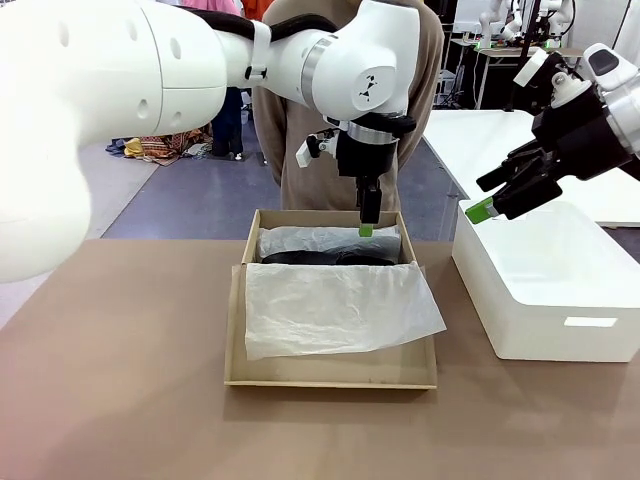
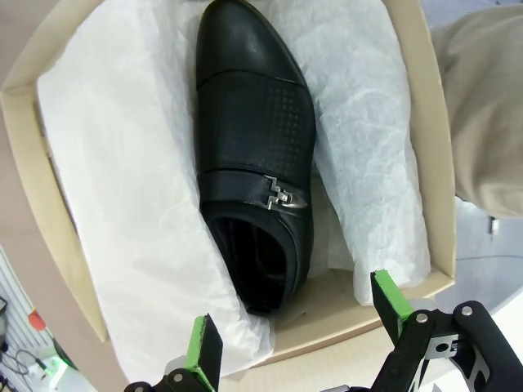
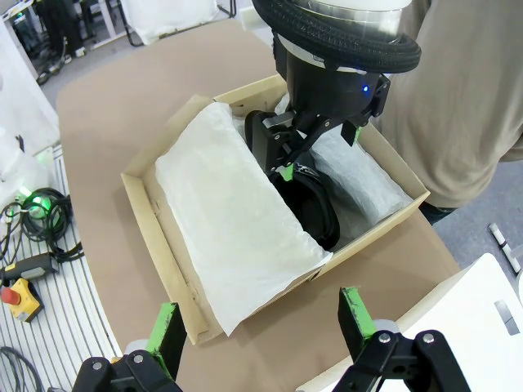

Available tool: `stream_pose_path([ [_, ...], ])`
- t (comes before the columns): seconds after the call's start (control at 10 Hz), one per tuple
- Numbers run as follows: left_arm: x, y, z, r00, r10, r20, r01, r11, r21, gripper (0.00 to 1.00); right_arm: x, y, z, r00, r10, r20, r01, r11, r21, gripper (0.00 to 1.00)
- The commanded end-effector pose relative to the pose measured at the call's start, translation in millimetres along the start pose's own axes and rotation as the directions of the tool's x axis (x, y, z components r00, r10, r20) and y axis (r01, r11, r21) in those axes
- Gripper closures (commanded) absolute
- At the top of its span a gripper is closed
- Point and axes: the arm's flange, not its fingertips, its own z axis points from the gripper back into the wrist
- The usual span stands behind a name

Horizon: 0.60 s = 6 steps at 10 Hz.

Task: Pack the shoes into the box.
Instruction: Close the Shoes Box.

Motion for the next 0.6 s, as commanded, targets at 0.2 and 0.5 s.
stream_pose_path([
  [0.2, 2, 0, 3, 1.0, 0.012, 0.009, -0.012, 1.0, -0.002, 0.0, 0, -3, -1, 1.0, 0.015, 0.024, -0.015, 1.0, 0.015, 0.0],
  [0.5, 28, -1, 25, 0.985, -0.17, 0.042, 0.17, 0.985, 0.004, 0.0, 0, -3, -1, 1.0, 0.015, 0.024, -0.015, 1.0, 0.015, 0.0],
])
